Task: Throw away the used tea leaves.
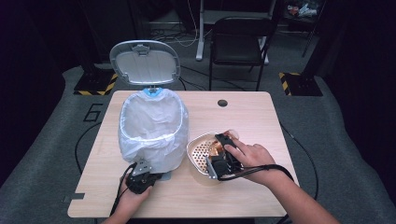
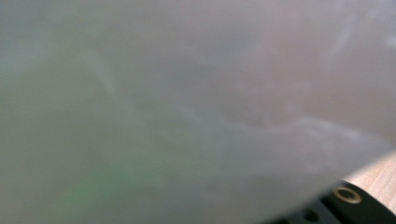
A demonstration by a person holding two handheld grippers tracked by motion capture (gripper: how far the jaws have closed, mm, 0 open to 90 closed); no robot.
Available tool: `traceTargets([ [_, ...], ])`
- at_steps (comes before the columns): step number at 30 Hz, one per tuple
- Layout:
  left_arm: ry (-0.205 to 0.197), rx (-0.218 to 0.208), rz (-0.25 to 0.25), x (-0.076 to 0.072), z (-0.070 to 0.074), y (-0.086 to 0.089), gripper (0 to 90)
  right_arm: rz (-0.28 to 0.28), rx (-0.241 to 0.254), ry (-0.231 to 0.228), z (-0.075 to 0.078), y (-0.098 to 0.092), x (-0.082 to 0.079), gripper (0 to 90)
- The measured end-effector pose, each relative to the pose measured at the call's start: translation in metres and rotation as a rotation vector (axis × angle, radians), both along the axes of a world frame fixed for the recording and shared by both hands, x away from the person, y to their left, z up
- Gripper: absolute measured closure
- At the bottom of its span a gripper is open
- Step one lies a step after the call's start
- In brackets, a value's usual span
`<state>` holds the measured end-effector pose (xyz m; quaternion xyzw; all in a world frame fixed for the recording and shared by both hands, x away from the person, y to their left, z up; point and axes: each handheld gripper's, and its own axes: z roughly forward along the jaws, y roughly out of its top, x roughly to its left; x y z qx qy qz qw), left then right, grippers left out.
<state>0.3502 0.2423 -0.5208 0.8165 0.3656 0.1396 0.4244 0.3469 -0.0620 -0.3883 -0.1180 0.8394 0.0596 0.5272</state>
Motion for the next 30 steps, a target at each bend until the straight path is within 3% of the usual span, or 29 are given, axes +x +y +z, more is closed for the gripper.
traceTargets([
  [2,0.0,0.0,0.0,0.0,0.0,0.0,90.0,0.022,-0.034,0.002,0.0014,0.0014,0.0009,41.7],
  [6,0.0,0.0,0.0,0.0,0.0,0.0,90.0,0.017,-0.032,0.006,0.0015,0.0019,0.0012,41.8],
  [11,0.0,0.0,-0.001,0.0,0.0,0.0001,90.0,0.05,-0.094,-0.02,0.004,0.003,0.0016,42.0],
  [12,-0.023,0.021,-0.022,0.0021,0.0005,0.0017,90.0,0.048,-0.104,-0.018,0.0044,0.0028,0.0009,42.0],
  [14,0.0,-0.001,0.0,0.0,0.0,0.0,90.0,0.057,-0.117,-0.037,0.0049,0.0031,0.0009,42.1],
  [17,0.0,-0.001,-0.001,0.0,0.0,0.0,90.0,0.074,-0.163,-0.048,0.0069,0.0035,0.0015,42.1],
  [22,-0.001,0.0,-0.002,0.0001,0.0,0.0001,90.0,0.081,-0.198,-0.082,0.0042,0.003,0.0005,42.3],
  [23,-0.024,0.022,-0.023,0.0021,0.0006,0.0018,90.0,0.083,-0.213,-0.087,0.0044,0.0032,0.0003,42.2],
  [26,0.001,-0.001,0.0,-0.0001,0.0,0.0,90.0,0.089,-0.217,-0.091,0.0048,0.0032,0.0,42.2],
  [29,-0.034,0.032,-0.029,0.003,0.0008,0.0024,90.0,0.099,-0.229,-0.106,0.0043,0.0032,-0.0005,42.2],
  [30,0.001,-0.001,0.0,-0.0001,0.0,0.0,90.0,0.103,-0.246,-0.105,0.005,0.0037,-0.0006,42.2],
])
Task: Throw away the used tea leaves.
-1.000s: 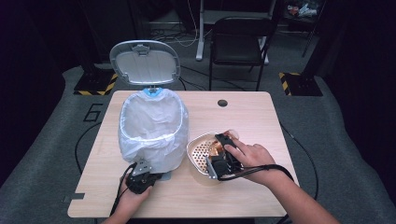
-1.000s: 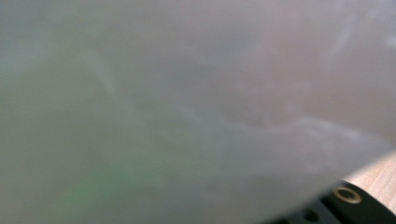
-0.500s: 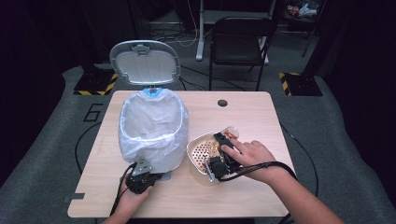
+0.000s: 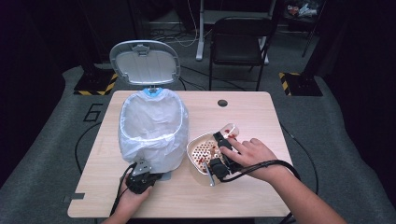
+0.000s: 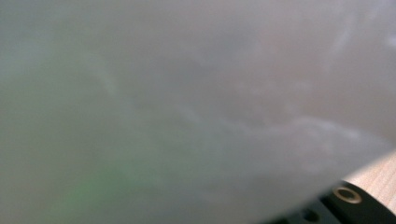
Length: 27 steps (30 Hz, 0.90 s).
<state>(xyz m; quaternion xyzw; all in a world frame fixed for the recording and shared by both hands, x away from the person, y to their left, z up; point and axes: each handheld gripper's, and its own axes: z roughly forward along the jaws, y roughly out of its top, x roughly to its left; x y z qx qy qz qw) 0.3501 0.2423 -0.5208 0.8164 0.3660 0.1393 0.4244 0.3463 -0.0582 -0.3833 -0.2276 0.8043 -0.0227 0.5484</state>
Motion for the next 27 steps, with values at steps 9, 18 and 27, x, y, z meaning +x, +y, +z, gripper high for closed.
traceTargets([
  [9,0.0,-0.001,0.0,0.0,0.0,0.0,90.0,0.022,-0.041,-0.043,-0.0027,0.0001,-0.0014,42.3],
  [18,0.007,-0.007,0.008,-0.0007,-0.0001,-0.0006,90.0,0.086,-0.132,-0.082,-0.0023,0.0009,-0.0006,42.4],
  [27,0.012,-0.01,0.013,-0.0011,-0.0002,-0.0008,90.0,0.093,-0.153,-0.07,-0.0013,0.0017,-0.001,42.7],
])
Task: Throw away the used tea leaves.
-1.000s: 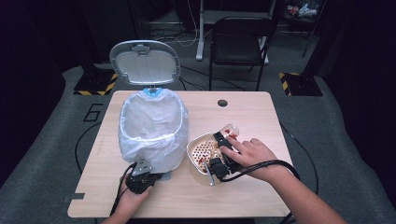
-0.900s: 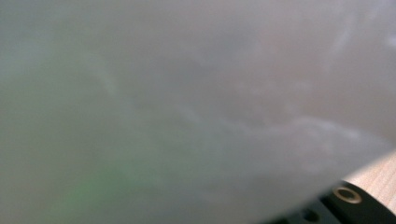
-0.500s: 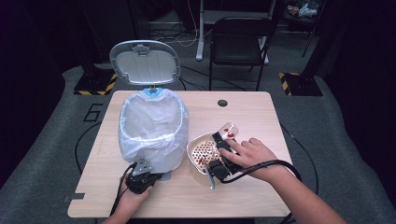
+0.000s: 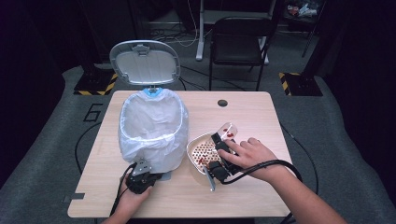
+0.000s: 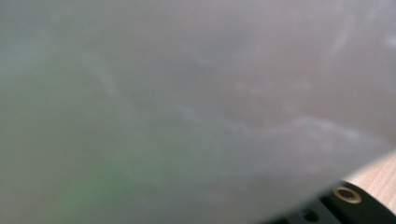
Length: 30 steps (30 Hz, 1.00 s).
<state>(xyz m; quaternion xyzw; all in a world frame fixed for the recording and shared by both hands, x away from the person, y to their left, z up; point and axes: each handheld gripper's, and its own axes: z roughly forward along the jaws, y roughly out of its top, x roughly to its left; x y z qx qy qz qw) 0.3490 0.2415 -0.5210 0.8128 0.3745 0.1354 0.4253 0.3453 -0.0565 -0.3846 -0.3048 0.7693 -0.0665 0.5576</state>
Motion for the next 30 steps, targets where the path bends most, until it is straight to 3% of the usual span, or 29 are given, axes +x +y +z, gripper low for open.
traceTargets([
  [1,-0.003,0.002,-0.003,0.0002,0.0001,0.0002,90.0,0.018,0.038,-0.019,-0.0044,-0.003,0.0014,42.7],
  [3,0.0,-0.001,0.001,0.0,0.0,0.0,90.0,-0.003,0.004,-0.008,-0.0005,-0.0001,-0.0007,42.7],
  [8,0.001,-0.001,0.001,-0.0001,0.0,-0.0001,90.0,0.011,0.018,-0.033,-0.0008,-0.0001,-0.0011,42.9],
  [11,0.0,-0.001,0.001,0.0,0.0,-0.0001,90.0,0.009,-0.025,-0.01,0.0015,0.0023,-0.0013,43.0],
  [14,0.0,0.0,0.0,0.0,0.0,-0.0001,90.0,0.007,-0.03,-0.016,0.0009,0.0024,-0.0013,43.1],
  [15,-0.023,0.02,-0.024,0.002,0.0005,0.0016,90.0,0.009,-0.014,-0.033,-0.0017,0.0009,-0.0012,43.1],
  [16,-0.035,0.031,-0.033,0.0031,0.0007,0.0024,90.0,0.004,-0.035,-0.021,-0.0018,0.0019,-0.0016,43.1],
  [30,-0.033,0.032,-0.032,0.003,0.0008,0.0024,90.0,0.029,-0.087,-0.053,-0.0022,0.0044,-0.0031,43.3],
])
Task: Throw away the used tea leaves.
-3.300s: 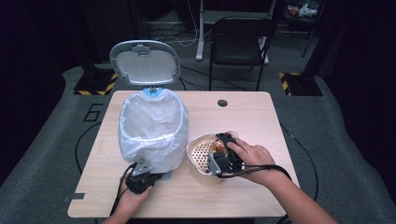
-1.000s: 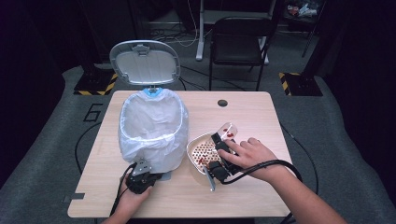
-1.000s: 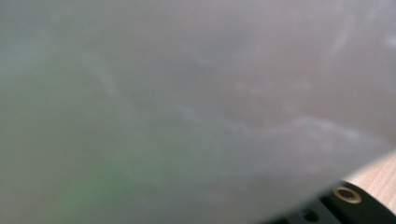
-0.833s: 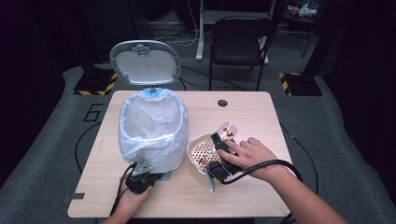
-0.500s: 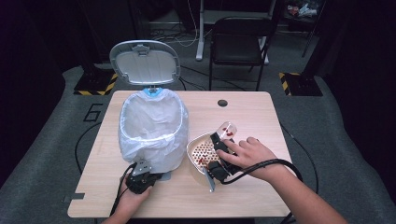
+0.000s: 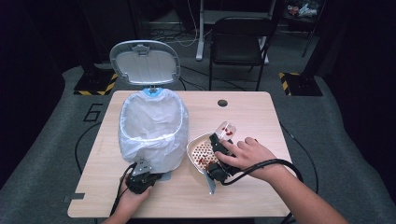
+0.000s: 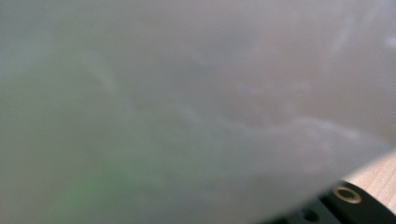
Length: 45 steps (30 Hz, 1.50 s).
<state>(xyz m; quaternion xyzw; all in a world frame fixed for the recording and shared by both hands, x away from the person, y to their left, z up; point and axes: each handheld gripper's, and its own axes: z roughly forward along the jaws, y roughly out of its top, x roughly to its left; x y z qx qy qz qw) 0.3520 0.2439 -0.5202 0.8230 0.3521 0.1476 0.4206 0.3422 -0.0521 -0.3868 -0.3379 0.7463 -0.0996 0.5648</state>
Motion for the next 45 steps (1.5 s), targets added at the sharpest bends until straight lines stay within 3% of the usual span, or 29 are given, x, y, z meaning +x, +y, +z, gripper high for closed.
traceTargets([
  [22,-0.001,0.004,-0.005,0.0,0.0,0.0,90.0,-0.012,-0.008,-0.011,-0.003,0.0,-0.002,43.7],
  [24,0.0,0.0,-0.003,0.0,0.0,0.0,90.0,-0.009,0.014,-0.001,-0.004,0.0,-0.003,43.7],
  [25,0.006,-0.033,0.016,-0.001,-0.001,-0.002,90.0,-0.004,0.012,-0.002,-0.004,0.0,-0.003,43.7],
  [28,0.007,-0.032,0.017,-0.001,-0.001,-0.002,90.0,-0.004,0.009,-0.006,-0.005,0.0,-0.003,43.8],
  [29,0.007,-0.033,0.017,-0.001,-0.001,-0.002,90.0,0.016,0.015,-0.036,-0.007,-0.001,-0.002,43.8],
  [32,0.007,-0.033,0.016,-0.001,-0.001,-0.002,90.0,0.003,0.04,-0.021,-0.014,-0.002,-0.002,43.8],
  [33,0.033,-0.07,0.048,-0.004,-0.002,-0.005,90.0,0.031,-0.063,-0.073,-0.007,0.001,-0.002,43.8],
  [34,0.038,-0.071,0.052,-0.005,-0.002,-0.005,90.0,0.051,-0.028,-0.08,-0.014,-0.001,-0.001,43.8],
  [35,0.039,-0.074,0.052,-0.005,-0.002,-0.005,90.0,0.063,-0.042,-0.072,-0.016,-0.003,0.0,43.8],
  [37,0.04,-0.075,0.052,-0.005,-0.002,-0.005,90.0,0.026,-0.071,-0.062,-0.018,-0.004,-0.001,43.7],
  [40,0.039,-0.069,0.051,-0.005,-0.001,-0.005,90.0,0.034,-0.065,-0.067,-0.018,-0.002,0.001,43.3],
  [42,0.007,-0.033,0.015,-0.001,-0.001,-0.002,90.0,0.007,-0.045,-0.046,-0.016,-0.002,0.001,42.9],
  [44,0.008,-0.033,0.015,-0.001,-0.001,-0.002,90.0,-0.003,-0.021,-0.024,-0.015,-0.003,0.002,42.5],
  [45,-0.001,0.005,-0.005,0.0,0.0,0.001,90.0,-0.028,0.014,-0.002,-0.014,-0.004,0.001,42.4],
])
